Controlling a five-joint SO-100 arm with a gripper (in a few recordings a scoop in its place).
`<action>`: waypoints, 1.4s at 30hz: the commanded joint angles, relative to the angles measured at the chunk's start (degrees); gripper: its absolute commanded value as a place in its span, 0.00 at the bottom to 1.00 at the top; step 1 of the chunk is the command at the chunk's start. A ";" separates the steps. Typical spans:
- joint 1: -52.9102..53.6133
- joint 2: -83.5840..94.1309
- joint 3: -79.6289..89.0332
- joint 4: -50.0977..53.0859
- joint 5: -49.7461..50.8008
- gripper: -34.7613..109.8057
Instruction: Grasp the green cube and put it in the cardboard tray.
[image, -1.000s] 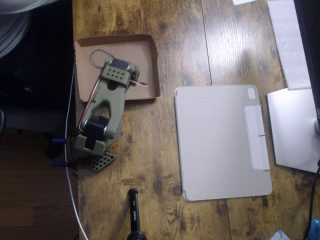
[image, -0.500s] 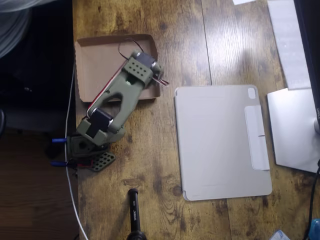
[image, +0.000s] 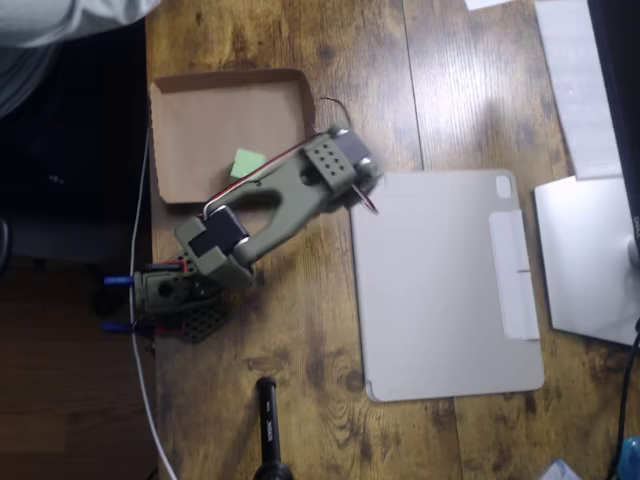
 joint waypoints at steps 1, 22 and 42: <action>5.71 4.31 -1.41 5.10 -0.44 0.30; 21.27 -7.12 3.43 6.42 -2.11 0.29; 23.29 -5.19 2.99 6.59 -3.87 0.29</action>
